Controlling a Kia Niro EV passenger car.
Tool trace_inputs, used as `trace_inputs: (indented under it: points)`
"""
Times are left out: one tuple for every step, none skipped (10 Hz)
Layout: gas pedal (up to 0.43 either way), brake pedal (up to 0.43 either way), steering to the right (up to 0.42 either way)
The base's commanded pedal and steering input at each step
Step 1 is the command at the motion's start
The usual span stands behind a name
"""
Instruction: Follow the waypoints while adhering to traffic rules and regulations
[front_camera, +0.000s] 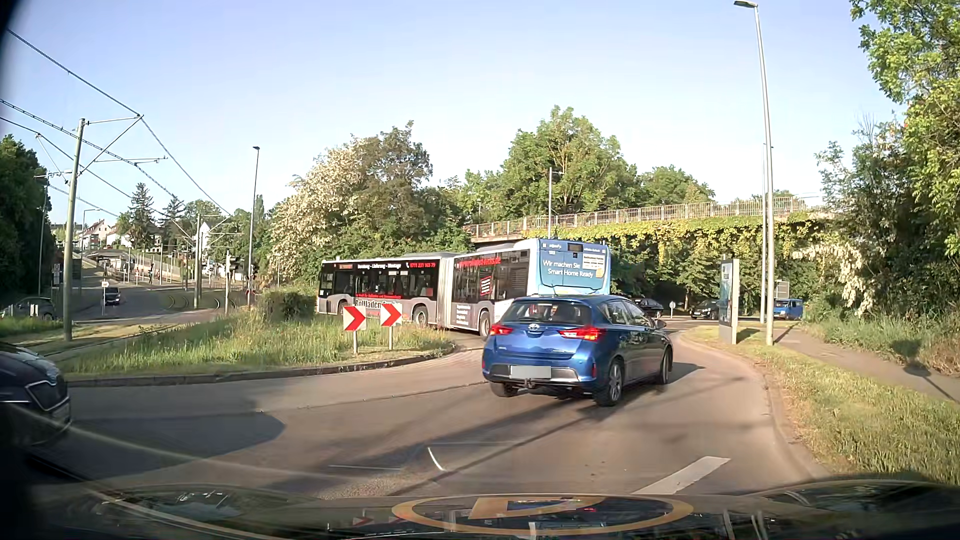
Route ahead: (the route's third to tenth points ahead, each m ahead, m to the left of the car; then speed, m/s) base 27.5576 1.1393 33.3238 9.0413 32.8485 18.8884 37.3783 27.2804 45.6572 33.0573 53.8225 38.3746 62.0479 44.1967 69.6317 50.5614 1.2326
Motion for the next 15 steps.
trace_inputs:
  points:
    - [0.000, 0.152, 0.028]
    - [0.000, 0.165, 0.029]
    - [0.000, 0.171, 0.032]
    - [0.000, 0.159, 0.034]
    - [0.000, 0.079, 0.034]
    - [0.000, 0.000, 0.038]
    - [0.000, 0.000, 0.044]
    - [0.358, 0.000, 0.054]
    - [0.398, 0.000, 0.066]
    - [0.409, 0.000, 0.081]
    - [0.409, 0.000, 0.095]
    - [0.409, 0.000, 0.108]
    - [0.409, 0.000, 0.133]
    - [0.421, 0.000, 0.160]
    - [0.421, 0.000, 0.185]
